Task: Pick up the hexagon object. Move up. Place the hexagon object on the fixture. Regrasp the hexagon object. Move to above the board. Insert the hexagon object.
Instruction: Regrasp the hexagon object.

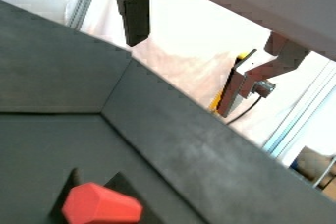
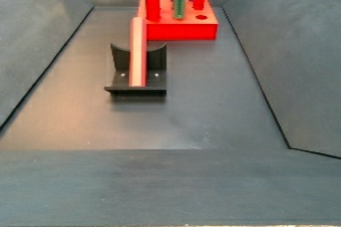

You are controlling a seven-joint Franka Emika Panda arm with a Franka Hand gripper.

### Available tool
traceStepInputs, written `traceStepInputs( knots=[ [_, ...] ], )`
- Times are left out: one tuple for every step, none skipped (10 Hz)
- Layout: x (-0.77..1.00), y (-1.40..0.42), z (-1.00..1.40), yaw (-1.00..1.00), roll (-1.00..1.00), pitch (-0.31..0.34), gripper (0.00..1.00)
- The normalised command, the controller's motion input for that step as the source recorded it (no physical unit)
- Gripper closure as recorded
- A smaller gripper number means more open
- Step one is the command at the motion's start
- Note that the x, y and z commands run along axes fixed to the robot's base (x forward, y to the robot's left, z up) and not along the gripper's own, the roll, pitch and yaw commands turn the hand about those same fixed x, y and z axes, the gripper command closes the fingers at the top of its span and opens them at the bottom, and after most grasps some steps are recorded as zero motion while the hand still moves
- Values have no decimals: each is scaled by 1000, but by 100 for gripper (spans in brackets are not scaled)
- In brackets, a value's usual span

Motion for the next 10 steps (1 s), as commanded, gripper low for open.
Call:
traceStepInputs(
  knots=[
    [101, -53, -8, 183, 457, 157, 0],
    [96, -41, 0, 198, 305, 134, 0],
    [82, -36, -3, 214, 193, 88, 0],
    [78, -44, -2, 217, 145, 41, 0],
    [80, -47, -7, 208, 131, 23, 0],
    [31, 44, -1000, 198, 138, 137, 0],
    [34, 44, -1000, 184, 137, 130, 0],
    [46, 41, -1000, 188, 126, 89, 0],
    [57, 38, -1000, 189, 111, 39, 0],
    [73, 32, -1000, 176, 92, -38, 0]
  ],
)
